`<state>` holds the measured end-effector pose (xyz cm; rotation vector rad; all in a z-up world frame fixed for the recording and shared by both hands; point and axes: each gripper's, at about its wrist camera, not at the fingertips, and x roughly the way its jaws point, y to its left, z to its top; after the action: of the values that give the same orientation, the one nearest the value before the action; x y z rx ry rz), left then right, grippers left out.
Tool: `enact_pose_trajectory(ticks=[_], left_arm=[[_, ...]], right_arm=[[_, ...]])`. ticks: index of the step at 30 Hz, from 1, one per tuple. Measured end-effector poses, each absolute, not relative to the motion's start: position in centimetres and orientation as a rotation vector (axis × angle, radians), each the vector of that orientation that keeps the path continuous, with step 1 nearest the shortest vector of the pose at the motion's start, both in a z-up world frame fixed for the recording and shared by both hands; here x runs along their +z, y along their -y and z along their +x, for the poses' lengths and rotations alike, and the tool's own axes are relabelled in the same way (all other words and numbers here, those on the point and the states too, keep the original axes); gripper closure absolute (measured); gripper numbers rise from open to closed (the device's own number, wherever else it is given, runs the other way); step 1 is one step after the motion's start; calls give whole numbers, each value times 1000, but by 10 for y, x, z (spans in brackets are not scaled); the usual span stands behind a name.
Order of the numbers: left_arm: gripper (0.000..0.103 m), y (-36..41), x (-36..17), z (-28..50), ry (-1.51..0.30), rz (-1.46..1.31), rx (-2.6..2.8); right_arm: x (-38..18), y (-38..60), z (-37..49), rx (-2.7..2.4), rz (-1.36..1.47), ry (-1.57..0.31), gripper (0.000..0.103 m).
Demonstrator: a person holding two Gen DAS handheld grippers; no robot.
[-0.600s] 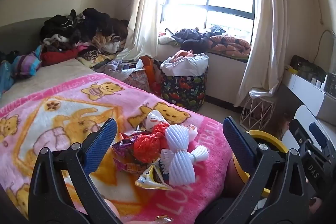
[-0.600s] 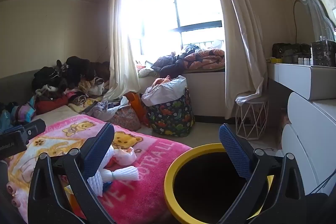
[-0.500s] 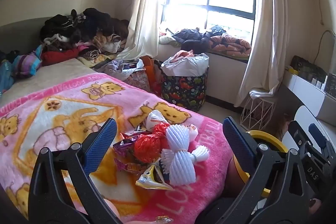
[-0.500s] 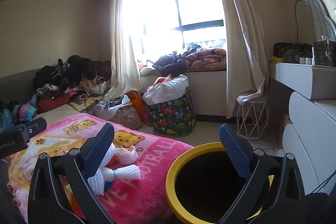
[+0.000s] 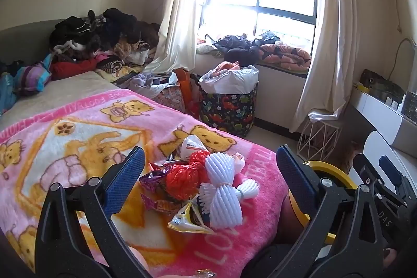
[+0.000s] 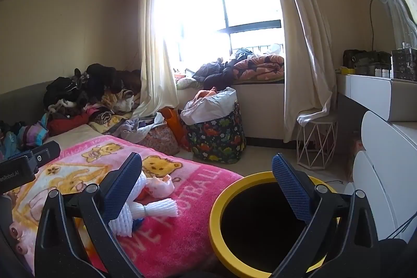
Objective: Collect trash
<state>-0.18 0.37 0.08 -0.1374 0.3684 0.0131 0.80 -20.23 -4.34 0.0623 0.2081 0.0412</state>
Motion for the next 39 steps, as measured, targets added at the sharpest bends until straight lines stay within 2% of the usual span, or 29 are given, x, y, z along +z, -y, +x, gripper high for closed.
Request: enact_pose_trajectory(ticks=[39], left_arm=[[10, -4, -4, 0, -370, -135, 9]], right_arm=[[-41, 207, 4, 50, 63, -206, 6]])
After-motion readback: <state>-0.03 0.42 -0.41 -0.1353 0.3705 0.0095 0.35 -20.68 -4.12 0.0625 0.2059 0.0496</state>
